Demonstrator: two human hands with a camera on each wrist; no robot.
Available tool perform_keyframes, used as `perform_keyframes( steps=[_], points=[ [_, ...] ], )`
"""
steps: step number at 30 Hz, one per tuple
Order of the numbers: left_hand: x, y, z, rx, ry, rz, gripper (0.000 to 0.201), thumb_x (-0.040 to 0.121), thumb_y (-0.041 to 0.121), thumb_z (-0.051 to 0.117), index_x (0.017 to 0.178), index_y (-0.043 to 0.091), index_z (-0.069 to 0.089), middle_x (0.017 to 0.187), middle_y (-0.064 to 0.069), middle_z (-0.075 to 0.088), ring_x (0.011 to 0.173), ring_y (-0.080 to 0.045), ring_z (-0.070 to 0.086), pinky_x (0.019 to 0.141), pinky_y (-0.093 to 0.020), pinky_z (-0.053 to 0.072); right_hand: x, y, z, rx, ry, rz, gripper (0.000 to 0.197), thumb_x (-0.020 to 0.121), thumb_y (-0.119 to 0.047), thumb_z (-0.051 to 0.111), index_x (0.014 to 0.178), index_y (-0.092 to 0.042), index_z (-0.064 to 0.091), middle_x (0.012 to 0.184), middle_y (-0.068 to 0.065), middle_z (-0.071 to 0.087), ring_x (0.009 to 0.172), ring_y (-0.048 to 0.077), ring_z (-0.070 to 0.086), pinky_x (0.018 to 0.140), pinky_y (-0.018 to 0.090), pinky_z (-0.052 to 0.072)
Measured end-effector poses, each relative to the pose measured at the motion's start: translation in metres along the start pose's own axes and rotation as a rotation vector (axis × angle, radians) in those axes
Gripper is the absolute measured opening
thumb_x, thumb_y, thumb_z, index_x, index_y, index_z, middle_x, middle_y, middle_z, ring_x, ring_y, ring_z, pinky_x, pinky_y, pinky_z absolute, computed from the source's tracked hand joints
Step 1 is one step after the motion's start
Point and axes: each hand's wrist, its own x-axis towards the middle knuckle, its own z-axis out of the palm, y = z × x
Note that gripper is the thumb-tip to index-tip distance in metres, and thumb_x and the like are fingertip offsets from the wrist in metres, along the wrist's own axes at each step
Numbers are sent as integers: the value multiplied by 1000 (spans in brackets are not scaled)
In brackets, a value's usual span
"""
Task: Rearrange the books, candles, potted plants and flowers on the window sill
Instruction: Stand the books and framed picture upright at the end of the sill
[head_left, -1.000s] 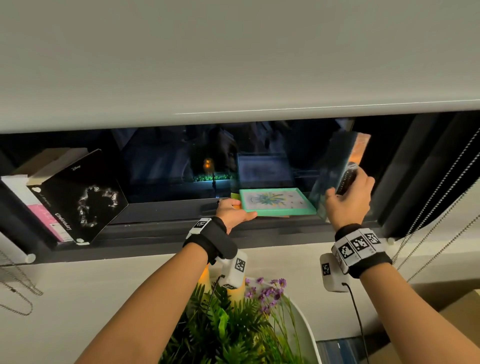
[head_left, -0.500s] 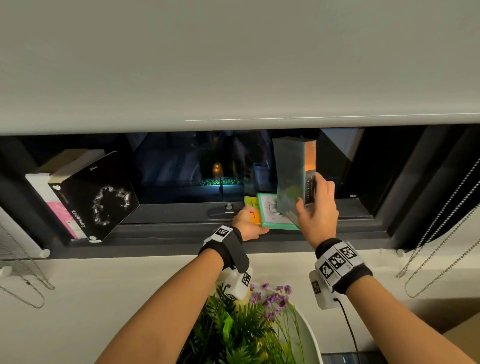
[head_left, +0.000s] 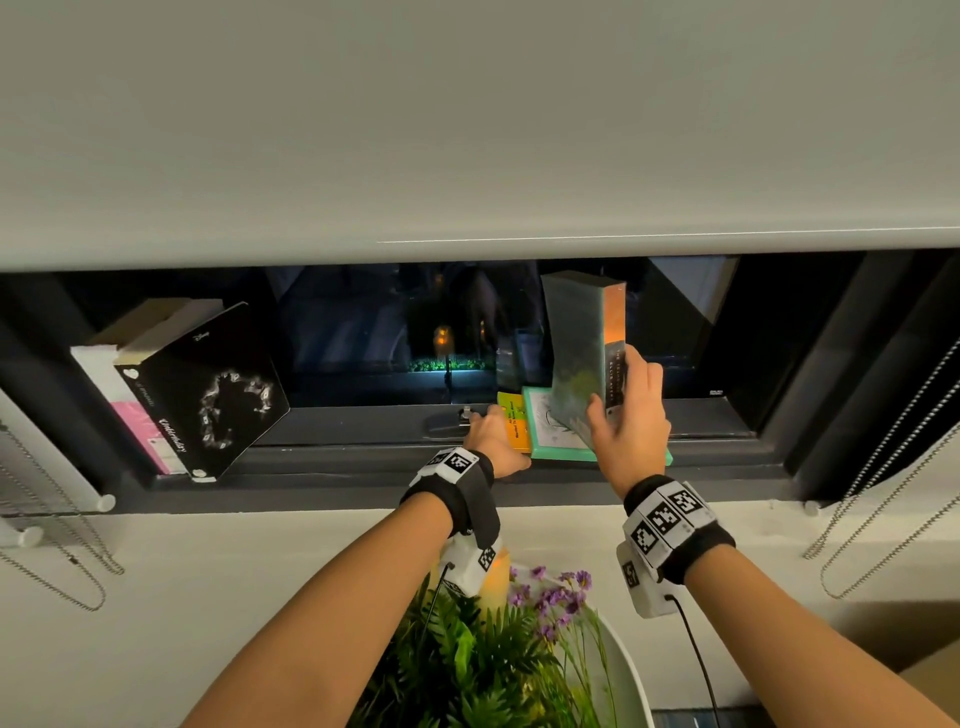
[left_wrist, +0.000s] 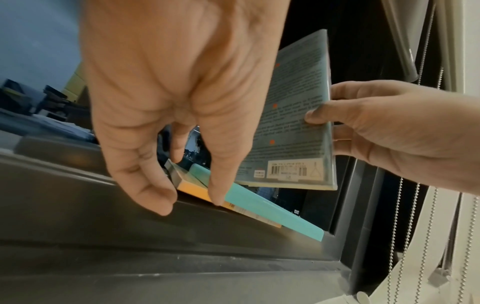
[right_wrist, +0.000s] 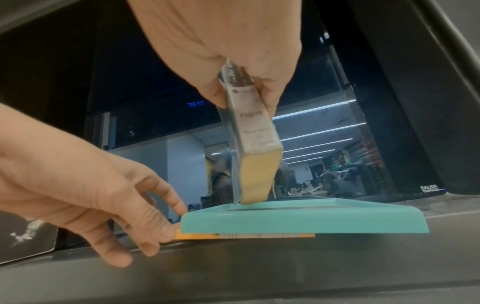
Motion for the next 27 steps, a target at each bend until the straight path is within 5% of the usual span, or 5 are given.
perform_keyframes(
  steps=[10,17,20,27],
  points=[
    [-12,-6,-29,-61,43,116,54,81,21,73,128,13,47,127,-11,44,118,-26,49,100,-35,43,-4,-34,-3,55,16,-52,54,89,-10,60,137,-15,37,120,5,41,81,-10,49,64,-8,35],
    [-37,1,-102,-351,251,350,43,93,38,56,126,11,54,119,-6,60,83,-13,62,86,-33,53,-13,-74,18,123,11,-138,57,86,-9,62,137,-15,37,114,-4,38,89,-6,36,74,19,37],
    [-55,-5,-134,-397,205,391,67,84,59,56,136,18,45,127,0,57,96,-9,64,85,-38,57,-20,-97,35,160,-35,-212,59,84,-6,61,137,-14,38,110,-7,35,86,-8,34,69,12,31],
    [-89,-43,-189,-608,303,245,65,76,50,72,124,14,48,111,2,61,99,-11,65,68,-39,61,-41,-153,88,217,-254,-332,60,87,-10,59,140,-20,33,118,0,42,92,9,52,72,21,43]
  ],
)
